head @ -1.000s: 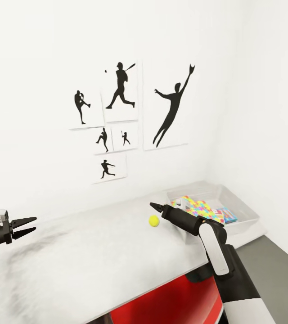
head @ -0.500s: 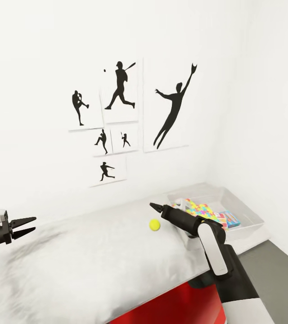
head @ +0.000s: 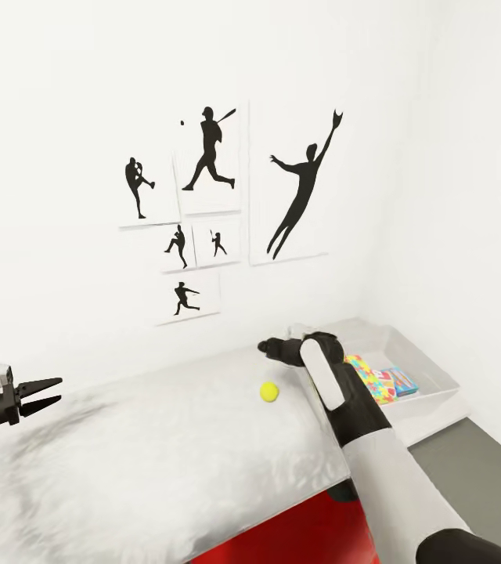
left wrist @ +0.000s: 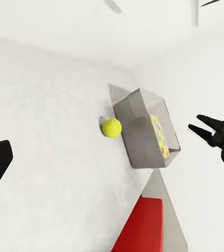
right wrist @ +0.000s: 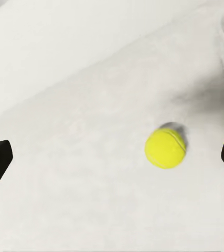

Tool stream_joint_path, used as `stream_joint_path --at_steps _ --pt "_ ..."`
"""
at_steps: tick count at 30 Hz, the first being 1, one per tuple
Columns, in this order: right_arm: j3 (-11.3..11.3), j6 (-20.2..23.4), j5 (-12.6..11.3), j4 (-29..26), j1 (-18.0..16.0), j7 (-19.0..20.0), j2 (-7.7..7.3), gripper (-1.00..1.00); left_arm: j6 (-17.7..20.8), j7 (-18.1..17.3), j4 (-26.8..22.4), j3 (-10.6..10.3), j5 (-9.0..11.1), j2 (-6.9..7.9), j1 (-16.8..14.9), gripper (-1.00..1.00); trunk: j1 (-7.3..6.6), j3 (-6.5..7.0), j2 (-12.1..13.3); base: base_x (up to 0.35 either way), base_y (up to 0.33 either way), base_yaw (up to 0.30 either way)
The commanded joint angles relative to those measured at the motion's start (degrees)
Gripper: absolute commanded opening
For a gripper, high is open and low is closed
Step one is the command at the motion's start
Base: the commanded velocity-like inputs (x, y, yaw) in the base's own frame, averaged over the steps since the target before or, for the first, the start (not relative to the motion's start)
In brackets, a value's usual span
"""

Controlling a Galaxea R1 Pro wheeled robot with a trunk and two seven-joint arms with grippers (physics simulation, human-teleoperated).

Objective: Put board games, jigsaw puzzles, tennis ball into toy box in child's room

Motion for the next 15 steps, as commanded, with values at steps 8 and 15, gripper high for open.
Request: stream_joint_path --at_steps 8,15 --pt "0.23 -6.17 -1.03 27.86 -20.43 -4.54 0.00 1.00 0.60 -0.34 0.02 -0.48 0.44 0.29 -0.08 1.00 0.03 -0.15 -0.15 0.000 0.000 0.000" --pt "0.18 -13.62 -1.15 43.80 -29.38 -5.49 0.00 1.00 0.60 -0.43 -0.28 -0.48 0.44 -0.01 -0.08 1.00 0.03 -0.15 -0.15 0.000 0.000 0.000"
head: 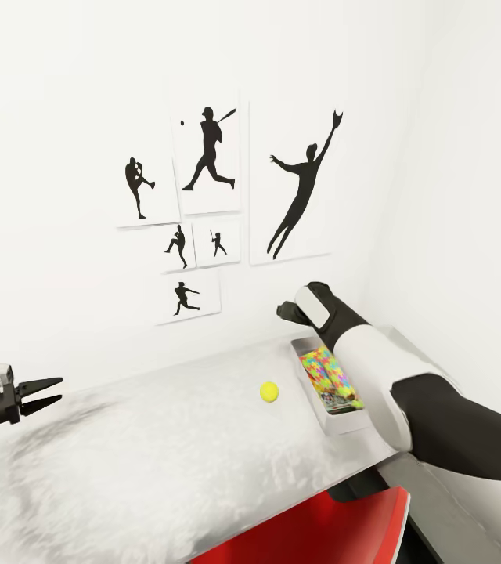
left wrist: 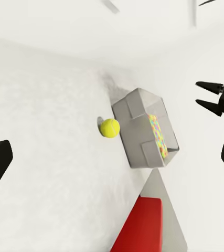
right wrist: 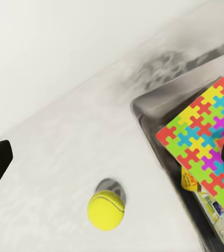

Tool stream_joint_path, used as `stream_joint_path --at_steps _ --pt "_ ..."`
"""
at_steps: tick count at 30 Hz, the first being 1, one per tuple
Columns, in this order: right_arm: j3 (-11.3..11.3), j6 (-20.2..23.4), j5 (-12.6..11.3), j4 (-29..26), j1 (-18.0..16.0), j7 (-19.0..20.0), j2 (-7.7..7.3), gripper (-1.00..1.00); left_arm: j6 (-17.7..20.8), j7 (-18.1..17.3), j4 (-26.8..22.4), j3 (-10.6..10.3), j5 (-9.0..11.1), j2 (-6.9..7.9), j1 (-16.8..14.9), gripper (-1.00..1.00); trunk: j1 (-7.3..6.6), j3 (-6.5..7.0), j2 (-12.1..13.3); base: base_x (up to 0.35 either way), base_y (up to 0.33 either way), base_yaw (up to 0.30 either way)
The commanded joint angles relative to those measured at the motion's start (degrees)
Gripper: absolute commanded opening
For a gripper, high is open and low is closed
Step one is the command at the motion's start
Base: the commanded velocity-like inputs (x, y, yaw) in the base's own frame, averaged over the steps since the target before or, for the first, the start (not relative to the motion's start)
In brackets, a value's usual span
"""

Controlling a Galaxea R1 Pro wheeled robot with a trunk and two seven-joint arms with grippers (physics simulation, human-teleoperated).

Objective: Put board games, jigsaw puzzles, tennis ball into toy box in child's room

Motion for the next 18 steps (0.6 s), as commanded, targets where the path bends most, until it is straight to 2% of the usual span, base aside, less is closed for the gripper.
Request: stream_joint_path --at_steps 1,8,13,18 --pt "0.25 -0.18 -0.43 0.69 -0.48 -0.58 0.00 1.00 0.60 -0.28 -0.05 -0.48 0.45 0.04 -0.07 1.00 0.04 -0.14 -0.13 0.000 0.000 0.000" --pt "0.16 -0.57 -0.42 1.88 -0.98 0.48 0.00 1.00 0.60 -3.52 -0.19 -0.55 0.45 0.27 -0.07 1.00 0.04 -0.14 -0.13 0.000 0.000 0.000" --pt "0.25 -0.94 -0.37 1.90 -0.88 4.75 0.00 1.00 0.60 -7.51 -0.20 -0.65 0.41 0.49 -0.07 1.00 0.04 -0.14 -0.13 0.000 0.000 0.000" --pt "0.33 -1.21 -0.41 1.88 -0.85 6.56 0.00 1.00 0.60 -7.51 -0.20 -0.67 0.38 0.74 -0.01 1.00 0.04 -0.14 -0.13 0.000 0.000 0.000"
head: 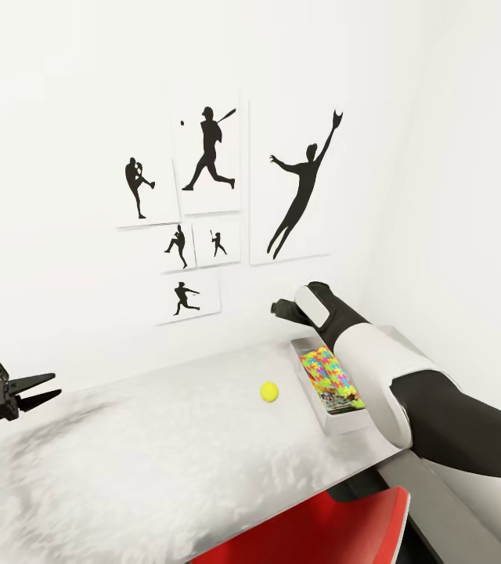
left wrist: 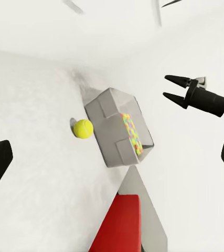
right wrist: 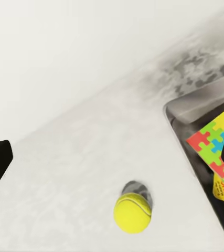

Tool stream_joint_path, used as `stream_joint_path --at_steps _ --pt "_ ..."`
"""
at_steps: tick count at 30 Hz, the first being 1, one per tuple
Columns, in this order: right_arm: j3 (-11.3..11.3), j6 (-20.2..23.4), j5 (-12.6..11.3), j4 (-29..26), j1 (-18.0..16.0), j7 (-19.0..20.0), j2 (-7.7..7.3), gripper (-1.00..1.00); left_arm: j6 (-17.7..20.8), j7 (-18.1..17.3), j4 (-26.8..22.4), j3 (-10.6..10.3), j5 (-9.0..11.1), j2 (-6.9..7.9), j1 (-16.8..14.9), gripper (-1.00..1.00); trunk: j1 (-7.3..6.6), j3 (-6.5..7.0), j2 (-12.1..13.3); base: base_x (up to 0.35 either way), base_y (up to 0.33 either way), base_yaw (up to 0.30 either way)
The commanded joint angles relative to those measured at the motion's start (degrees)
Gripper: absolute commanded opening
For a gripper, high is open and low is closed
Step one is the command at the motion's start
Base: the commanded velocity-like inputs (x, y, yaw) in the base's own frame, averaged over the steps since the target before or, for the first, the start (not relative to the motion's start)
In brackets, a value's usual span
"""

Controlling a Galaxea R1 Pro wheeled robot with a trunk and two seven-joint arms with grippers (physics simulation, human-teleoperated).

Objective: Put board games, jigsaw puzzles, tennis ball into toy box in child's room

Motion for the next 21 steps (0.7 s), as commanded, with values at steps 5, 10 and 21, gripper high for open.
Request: stream_joint_path --at_steps 5,10,21 --pt "0.29 0.04 -0.51 -0.06 -0.04 -0.10 0.00 1.00 0.78 -0.26 -0.27 -0.36 0.40 -0.35 -0.05 1.00 0.04 -0.33 -0.13 0.000 0.000 0.000" --pt "0.35 0.06 -0.51 -0.06 0.02 -0.04 0.00 1.00 1.95 -0.26 -3.05 -0.32 0.54 -2.00 -0.07 1.00 0.04 -0.76 -0.13 0.000 0.000 0.000" --pt "0.36 0.23 -0.75 -0.06 0.03 -0.03 0.00 1.00 19.47 -0.26 -25.52 -0.46 0.13 -7.97 -0.65 1.00 0.04 -1.77 -0.13 0.000 0.000 0.000"
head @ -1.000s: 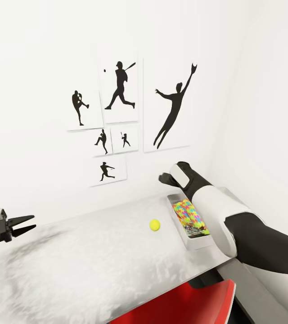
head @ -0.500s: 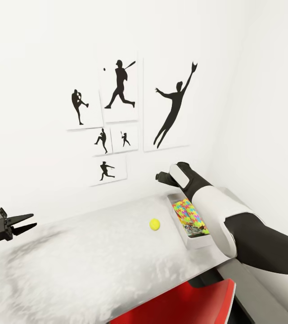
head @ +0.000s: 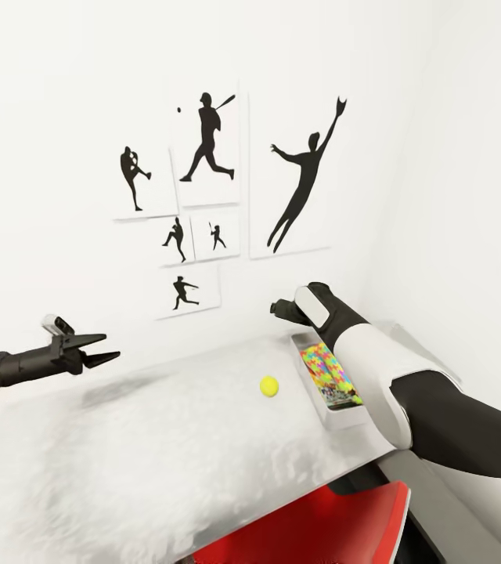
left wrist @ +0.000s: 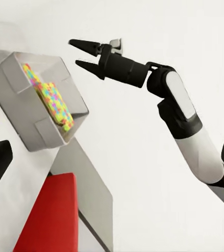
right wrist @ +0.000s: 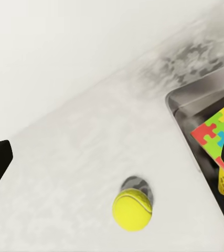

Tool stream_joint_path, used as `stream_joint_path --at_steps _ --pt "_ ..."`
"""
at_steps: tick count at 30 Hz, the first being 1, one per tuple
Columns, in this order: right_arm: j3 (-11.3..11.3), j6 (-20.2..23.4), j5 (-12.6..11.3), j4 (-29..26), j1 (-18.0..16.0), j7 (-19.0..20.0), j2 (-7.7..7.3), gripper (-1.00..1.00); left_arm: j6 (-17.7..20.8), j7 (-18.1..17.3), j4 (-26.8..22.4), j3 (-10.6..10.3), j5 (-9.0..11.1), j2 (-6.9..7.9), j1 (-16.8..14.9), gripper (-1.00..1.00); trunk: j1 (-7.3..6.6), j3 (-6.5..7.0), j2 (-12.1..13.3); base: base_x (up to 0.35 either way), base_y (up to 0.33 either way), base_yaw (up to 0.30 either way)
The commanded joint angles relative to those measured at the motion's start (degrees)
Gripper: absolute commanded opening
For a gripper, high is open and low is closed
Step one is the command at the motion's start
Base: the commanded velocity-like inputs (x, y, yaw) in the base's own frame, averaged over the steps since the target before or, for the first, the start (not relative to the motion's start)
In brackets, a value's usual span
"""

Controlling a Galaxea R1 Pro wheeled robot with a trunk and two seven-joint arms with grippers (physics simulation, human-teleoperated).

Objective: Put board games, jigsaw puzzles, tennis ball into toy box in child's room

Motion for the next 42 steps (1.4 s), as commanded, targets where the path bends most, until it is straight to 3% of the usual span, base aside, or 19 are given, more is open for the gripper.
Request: stream_joint_path --at_steps 1,42 --pt "0.28 0.15 -0.51 -0.06 -0.06 -0.50 0.00 1.00 0.81 -0.37 -0.30 -0.25 0.05 0.05 -0.08 1.00 0.04 -0.23 -0.14 0.000 0.000 0.000" --pt "0.33 0.52 -0.53 -0.06 -0.06 1.08 0.00 1.00 1.04 3.13 -1.52 -0.30 0.15 0.11 -0.10 1.00 0.04 -4.04 -0.14 0.000 0.000 0.000"
